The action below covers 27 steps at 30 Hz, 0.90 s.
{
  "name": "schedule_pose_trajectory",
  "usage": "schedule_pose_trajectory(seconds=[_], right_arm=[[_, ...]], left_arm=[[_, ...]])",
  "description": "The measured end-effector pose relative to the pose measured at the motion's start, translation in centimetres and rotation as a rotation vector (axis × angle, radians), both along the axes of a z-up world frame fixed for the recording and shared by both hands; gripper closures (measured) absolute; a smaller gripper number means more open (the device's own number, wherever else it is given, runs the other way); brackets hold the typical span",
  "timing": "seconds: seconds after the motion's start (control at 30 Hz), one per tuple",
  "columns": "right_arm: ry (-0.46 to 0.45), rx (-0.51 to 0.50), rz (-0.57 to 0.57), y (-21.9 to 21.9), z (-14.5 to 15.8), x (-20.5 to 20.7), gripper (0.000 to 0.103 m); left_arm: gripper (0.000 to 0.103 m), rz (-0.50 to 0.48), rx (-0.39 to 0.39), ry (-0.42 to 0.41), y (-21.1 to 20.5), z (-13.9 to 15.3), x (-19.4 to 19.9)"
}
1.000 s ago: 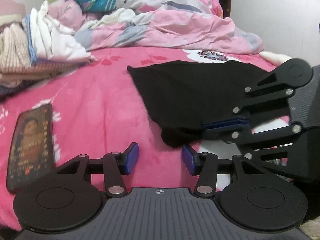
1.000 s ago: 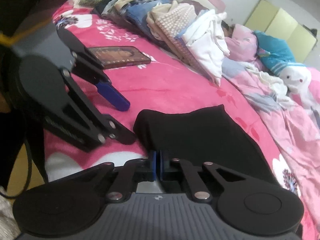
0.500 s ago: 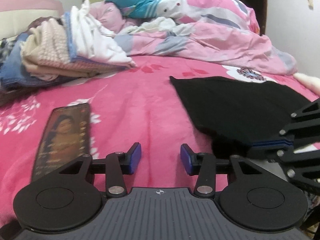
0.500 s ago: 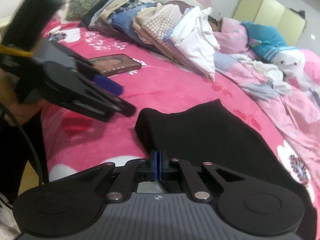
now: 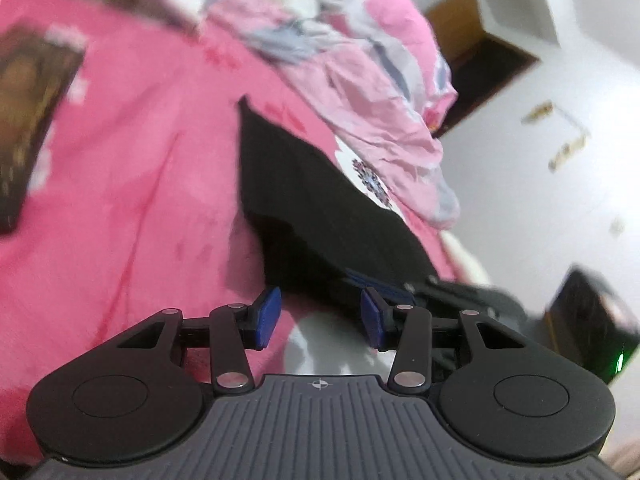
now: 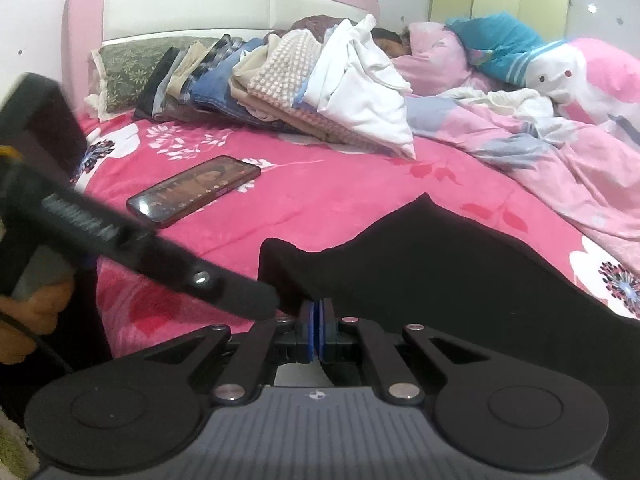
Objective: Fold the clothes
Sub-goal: 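Grasp the black shirt's corner with the left gripper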
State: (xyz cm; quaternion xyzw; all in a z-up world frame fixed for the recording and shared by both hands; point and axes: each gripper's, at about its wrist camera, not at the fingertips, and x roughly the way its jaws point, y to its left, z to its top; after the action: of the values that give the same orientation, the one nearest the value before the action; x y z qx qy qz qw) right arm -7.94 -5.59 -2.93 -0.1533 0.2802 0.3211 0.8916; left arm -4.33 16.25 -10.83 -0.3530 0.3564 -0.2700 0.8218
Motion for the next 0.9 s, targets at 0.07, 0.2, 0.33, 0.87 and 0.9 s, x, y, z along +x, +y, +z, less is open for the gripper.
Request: schedule_pose_trajectory(seconds=[0.07,0.2,0.33,0.87,0.9], right_arm=[[-0.006,-0.004,0.005,0.1,-0.1,-0.2,0.102],[-0.025,-0.018,0.015,0.3,-0.2,-0.5,0.102],[-0.042,-0.031,0.03,0.5,-0.4,-0.9,0.102],[-0.133,-0.109,0.128,1.5,-1.3,-2.9,0.102],[-0.123,-0.12,0.144,1.7,-1.8,-3.1,0.102]], left_arm=[[0.059,0.013,-0.093,0.063,0.7,-1.0,0.8],[0.057,0.019,-0.205,0.14,1.4,-2.1,1.9],[0.057,0.039,-0.221,0.188,1.3,-2.3,2.7],[0.096,0.157,-0.114,0.148,1.4,-1.8,1.6],[0.096,0.161,-0.098,0.15,1.5,-2.1,1.3]])
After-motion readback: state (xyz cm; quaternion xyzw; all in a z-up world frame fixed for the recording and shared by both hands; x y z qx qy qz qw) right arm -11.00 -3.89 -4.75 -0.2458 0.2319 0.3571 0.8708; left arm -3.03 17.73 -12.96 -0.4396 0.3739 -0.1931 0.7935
